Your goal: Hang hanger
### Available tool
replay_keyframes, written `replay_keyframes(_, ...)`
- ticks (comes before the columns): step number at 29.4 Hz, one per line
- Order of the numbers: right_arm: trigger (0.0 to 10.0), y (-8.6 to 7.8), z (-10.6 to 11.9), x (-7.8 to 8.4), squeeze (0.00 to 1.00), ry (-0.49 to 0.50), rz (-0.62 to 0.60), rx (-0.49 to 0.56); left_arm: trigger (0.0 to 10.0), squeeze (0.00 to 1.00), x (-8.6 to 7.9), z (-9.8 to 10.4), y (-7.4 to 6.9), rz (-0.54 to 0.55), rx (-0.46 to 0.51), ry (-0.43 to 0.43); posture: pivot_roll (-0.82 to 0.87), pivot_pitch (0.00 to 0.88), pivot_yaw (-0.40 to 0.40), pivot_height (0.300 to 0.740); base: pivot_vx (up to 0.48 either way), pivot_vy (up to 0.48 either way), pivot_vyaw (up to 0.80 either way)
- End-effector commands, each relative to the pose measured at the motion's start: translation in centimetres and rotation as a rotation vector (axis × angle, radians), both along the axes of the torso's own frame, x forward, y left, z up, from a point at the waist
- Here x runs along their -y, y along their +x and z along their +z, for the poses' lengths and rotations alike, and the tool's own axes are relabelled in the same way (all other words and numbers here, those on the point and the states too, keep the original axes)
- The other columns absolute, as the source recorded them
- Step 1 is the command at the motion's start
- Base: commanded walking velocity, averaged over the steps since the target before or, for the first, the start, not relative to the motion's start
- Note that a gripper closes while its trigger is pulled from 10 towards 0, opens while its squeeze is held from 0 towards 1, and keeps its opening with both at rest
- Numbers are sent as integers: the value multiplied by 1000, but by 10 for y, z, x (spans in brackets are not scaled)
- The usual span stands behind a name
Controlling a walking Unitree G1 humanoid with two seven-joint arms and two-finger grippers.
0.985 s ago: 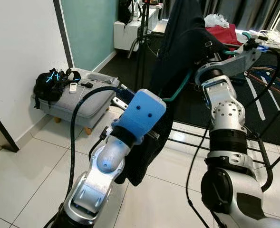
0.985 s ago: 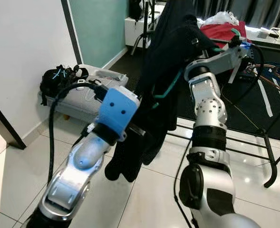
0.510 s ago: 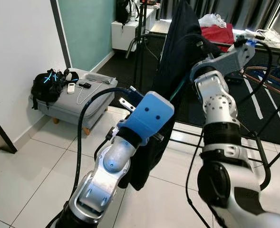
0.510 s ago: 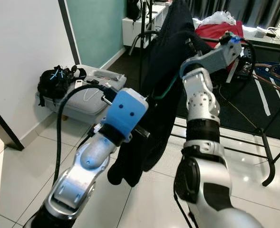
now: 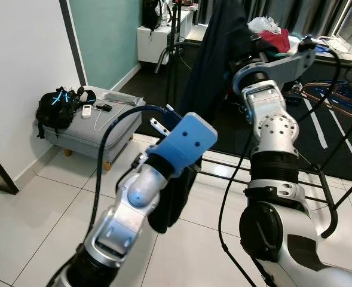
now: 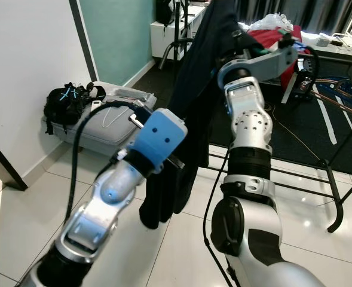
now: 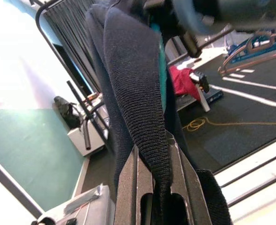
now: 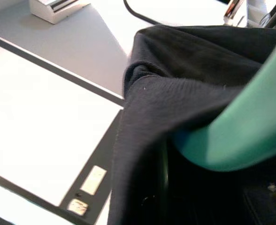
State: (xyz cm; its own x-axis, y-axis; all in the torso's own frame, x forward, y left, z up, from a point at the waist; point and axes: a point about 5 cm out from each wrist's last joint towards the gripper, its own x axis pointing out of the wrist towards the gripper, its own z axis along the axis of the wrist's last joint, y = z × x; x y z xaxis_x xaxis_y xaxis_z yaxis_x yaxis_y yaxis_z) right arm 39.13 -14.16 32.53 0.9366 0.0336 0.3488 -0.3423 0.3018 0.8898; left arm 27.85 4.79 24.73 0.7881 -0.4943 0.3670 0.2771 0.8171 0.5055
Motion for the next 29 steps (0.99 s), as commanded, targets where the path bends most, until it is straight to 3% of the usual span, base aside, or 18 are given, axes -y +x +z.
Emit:
replay_keyframes(1, 10000, -6, 18, 5, 0, 56, 9, 89, 10000, 0, -1, -9, 3, 0, -26, 44, -6, 3, -78, 740, 0, 0, 0)
replay_keyframes(6, 10000, -7, 18, 1, 0, 25, 23, 91, 10000, 0, -1, -14, 3, -1, -35, 62, -7, 5, -77, 740, 0, 0, 0)
replay_keyframes(7, 10000, -4, 12, -6, 0, -142, 8, 60, 10000, 0, 0, -14, 3, -5, -35, 62, -9, 8, -76, 740, 0, 0, 0)
replay_keyframes(9, 10000, -2, -2, -14, 0, -375, -20, 23, 10000, 0, 0, -13, 3, -11, -32, 63, -11, 8, -75, 740, 0, 0, 0)
replay_keyframes(11, 10000, -3, -7, -14, 0, -382, -16, 10, 10000, 0, 0, -13, 3, -12, -25, 65, -9, 9, -77, 740, 0, 0, 0)
replay_keyframes(13, 10000, -3, -9, -6, 0, -279, -21, 1, 10000, 0, -3, -11, 5, -7, -15, 69, -8, 10, -77, 740, 0, 0, 0)
replay_keyframes(16, 10000, -3, -8, 0, 0, -218, -27, -1, 10000, 0, -4, -10, 5, -4, -11, 70, -10, 11, -73, 740, 0, 0, 0)
replay_keyframes(18, 10000, -1, -3, 23, 0, -85, -93, -10, 10000, 0, -7, -10, 5, 2, -12, 72, -9, 10, -72, 740, 0, 0, 0)
replay_keyframes(21, 10000, 0, -1, 36, 0, -47, -143, -23, 10000, 0, -7, -12, 4, -1, -17, 75, -9, 10, -72, 740, 0, 0, 0)
replay_keyframes(24, 10000, 0, 0, 43, 0, -105, -205, -39, 10000, 0, -4, -13, 3, -10, -20, 73, -8, 10, -72, 740, 0, 0, 0)
replay_keyframes(26, 10000, 2, -1, 46, 0, -220, -287, -69, 10000, 0, 0, -12, 1, -22, -21, 61, -4, 10, -73, 740, 0, 0, 0)
replay_keyframes(28, 10000, 2, -1, 46, 0, -220, -287, -69, 10000, 0, 0, -12, 1, -22, -21, 61, -4, 10, -73, 740, 0, 0, 0)
replay_keyframes(29, 10000, 2, -2, 45, 0, -284, -327, -82, 10000, 0, 5, -10, -2, -41, -21, 48, -2, 8, -73, 740, 0, 0, 0)
